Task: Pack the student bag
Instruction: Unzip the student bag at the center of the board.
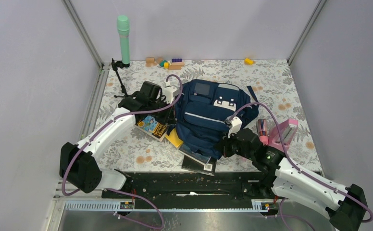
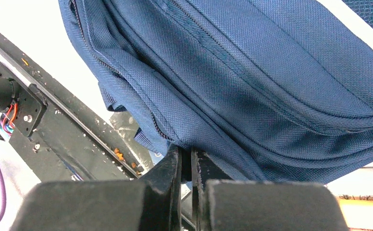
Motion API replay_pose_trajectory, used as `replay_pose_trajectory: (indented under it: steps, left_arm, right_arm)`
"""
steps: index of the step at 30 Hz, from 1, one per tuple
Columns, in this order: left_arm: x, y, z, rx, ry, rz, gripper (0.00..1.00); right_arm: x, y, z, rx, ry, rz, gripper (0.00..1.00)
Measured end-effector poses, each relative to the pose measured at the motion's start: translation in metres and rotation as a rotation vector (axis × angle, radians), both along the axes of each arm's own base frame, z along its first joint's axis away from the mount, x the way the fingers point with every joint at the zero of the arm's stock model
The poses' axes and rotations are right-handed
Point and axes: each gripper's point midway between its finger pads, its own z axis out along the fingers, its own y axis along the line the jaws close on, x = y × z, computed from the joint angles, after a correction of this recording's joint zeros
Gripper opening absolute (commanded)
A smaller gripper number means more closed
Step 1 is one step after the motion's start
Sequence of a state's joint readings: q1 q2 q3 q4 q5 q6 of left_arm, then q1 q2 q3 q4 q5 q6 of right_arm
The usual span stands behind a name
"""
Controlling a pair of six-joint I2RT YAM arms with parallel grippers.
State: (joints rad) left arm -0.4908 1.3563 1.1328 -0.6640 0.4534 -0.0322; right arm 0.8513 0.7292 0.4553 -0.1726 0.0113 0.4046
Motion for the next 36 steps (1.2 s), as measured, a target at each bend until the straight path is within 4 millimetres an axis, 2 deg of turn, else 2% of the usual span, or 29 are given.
replay_pose_trajectory:
  steps: [9,18,36]
  left_arm:
    - [-0.01,-0.002,0.003,0.026,-0.001,-0.056,0.0]
    - [-0.021,-0.008,-0.005,0.061,0.037,-0.089,0.0]
    - [-0.042,-0.031,-0.018,0.089,0.078,-0.184,0.0]
  right_arm:
    - [0.003,0.0,-0.004,-0.032,0.0,0.006,0.0]
    - [0.005,0.002,-0.006,-0.054,-0.003,0.011,0.0]
    - [0.016,0.006,-0.009,-0.075,-0.022,-0.014,0.0]
